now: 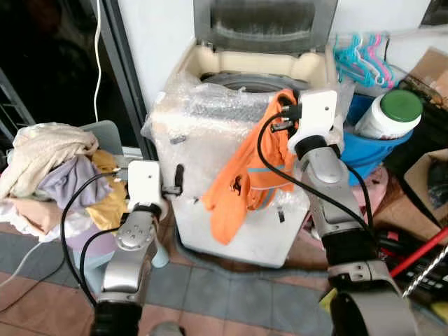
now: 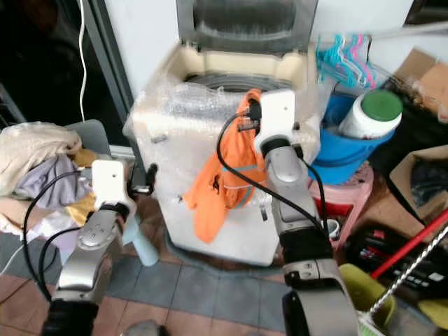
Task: Clothes washing
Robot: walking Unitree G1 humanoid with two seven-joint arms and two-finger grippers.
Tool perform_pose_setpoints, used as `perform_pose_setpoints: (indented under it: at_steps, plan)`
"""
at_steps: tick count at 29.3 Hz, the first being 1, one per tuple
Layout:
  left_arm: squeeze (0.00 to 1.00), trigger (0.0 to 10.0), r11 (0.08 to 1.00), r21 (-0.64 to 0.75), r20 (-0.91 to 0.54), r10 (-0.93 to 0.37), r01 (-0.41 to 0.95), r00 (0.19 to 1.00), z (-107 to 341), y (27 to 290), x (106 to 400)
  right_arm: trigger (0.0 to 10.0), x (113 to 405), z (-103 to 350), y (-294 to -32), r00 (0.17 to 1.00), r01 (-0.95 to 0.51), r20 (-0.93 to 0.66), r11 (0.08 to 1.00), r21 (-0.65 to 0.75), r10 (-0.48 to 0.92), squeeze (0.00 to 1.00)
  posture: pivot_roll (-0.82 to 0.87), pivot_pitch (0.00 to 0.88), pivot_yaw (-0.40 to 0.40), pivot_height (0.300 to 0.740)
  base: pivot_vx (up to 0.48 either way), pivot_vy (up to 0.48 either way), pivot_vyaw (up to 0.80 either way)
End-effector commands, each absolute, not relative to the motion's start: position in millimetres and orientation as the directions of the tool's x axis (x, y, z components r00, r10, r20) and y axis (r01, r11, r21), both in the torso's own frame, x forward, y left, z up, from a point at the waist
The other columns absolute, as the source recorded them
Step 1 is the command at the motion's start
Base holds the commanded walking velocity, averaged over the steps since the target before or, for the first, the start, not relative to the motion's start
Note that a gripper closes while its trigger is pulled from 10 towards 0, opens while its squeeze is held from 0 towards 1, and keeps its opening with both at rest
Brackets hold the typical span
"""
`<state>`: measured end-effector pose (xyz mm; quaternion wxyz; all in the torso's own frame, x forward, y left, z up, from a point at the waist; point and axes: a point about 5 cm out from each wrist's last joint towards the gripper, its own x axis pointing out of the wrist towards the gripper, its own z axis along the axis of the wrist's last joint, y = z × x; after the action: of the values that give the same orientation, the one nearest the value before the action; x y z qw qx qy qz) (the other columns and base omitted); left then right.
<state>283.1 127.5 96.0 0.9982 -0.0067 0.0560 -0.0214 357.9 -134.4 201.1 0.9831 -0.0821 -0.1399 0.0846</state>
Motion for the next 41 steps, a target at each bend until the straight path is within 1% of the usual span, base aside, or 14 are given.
perform_pose_setpoints:
  at_steps: [1,8,16,18,23,27,32,34,35,36,37,39,40,41]
  plan:
    - [0.00,10.0,0.999,-0.007,-0.099,-0.043,0.043,0.994,100,129,286,10.0,361,212,-130,0.932,-0.157,0.296,0.970,-0.186,0.208,0.00,-0.02,0.000,0.018,0.740,0.454,0.000,0.00]
    - [0.00,10.0,0.999,-0.004,-0.110,-0.034,0.034,0.993,98,131,285,10.0,363,215,-129,0.920,-0.187,0.303,0.957,-0.221,0.250,0.00,-0.02,0.000,0.017,0.740,0.452,0.000,0.00]
    - [0.00,10.0,1.000,-0.003,-0.138,-0.030,0.030,0.990,95,133,282,10.0,368,230,-118,0.871,-0.295,0.319,0.917,-0.268,0.374,0.00,-0.01,0.000,0.022,0.740,0.284,0.386,0.00]
    - [0.00,10.0,0.999,-0.005,-0.138,-0.033,0.033,0.990,95,133,283,10.0,374,253,-111,0.820,-0.359,0.342,0.878,-0.316,0.459,0.00,-0.02,0.000,0.022,0.740,0.281,0.390,0.00]
    - [0.00,10.0,1.000,-0.006,-0.143,-0.024,0.023,0.989,95,133,284,10.0,379,279,-103,0.763,-0.420,0.358,0.834,-0.358,0.538,0.00,-0.02,0.000,0.021,0.740,0.164,0.411,0.00]
    - [0.00,10.0,1.000,-0.004,-0.149,-0.006,0.006,0.989,94,131,283,10.0,382,311,-93,0.677,-0.485,0.369,0.763,-0.429,0.637,0.00,-0.01,0.000,0.008,0.740,0.000,0.087,0.00]
    - [0.00,10.0,1.000,-0.015,-0.146,0.014,-0.016,0.989,94,133,282,10.0,384,307,-88,0.658,-0.532,0.347,0.739,-0.414,0.668,0.00,0.00,0.000,0.000,0.740,0.000,0.000,0.00]
    - [0.00,10.0,1.000,-0.009,-0.145,0.011,-0.012,0.989,94,133,283,10.0,381,302,-76,0.589,-0.635,0.288,0.653,-0.413,0.755,0.00,0.00,0.000,0.000,0.740,0.000,0.000,0.00]
    - [0.00,10.0,1.000,-0.009,-0.145,0.011,-0.012,0.989,94,133,283,10.0,381,302,-76,0.589,-0.635,0.288,0.653,-0.413,0.755,0.00,0.00,0.000,0.000,0.740,0.000,0.000,0.00]
    - [0.00,10.0,1.000,-0.006,-0.147,0.006,-0.007,0.989,94,132,283,10.0,384,302,-71,0.549,-0.717,0.248,0.603,-0.350,0.798,0.00,-0.01,0.000,0.003,0.740,0.000,0.000,0.00]
    - [0.00,10.0,1.000,-0.006,-0.147,0.006,-0.007,0.989,94,132,283,10.0,384,302,-71,0.549,-0.717,0.248,0.603,-0.350,0.798,0.00,-0.01,0.000,0.003,0.740,0.000,0.000,0.00]
    - [0.00,10.0,1.000,0.001,-0.150,-0.003,0.004,0.989,94,130,285,10.0,400,315,-78,0.624,-0.682,0.222,0.661,-0.314,0.749,0.00,-0.01,0.000,0.002,0.740,0.000,0.000,0.00]
    - [0.00,10.0,1.000,0.001,-0.149,-0.002,0.002,0.989,94,130,286,10.0,410,328,-89,0.721,-0.597,0.242,0.759,-0.259,0.650,0.00,0.00,0.000,0.000,0.740,0.000,0.000,0.00]
    - [0.00,10.0,1.000,0.001,-0.149,-0.002,0.002,0.989,94,130,286,10.0,410,328,-89,0.721,-0.597,0.242,0.759,-0.259,0.650,0.00,0.00,0.000,0.000,0.740,0.000,0.000,0.00]
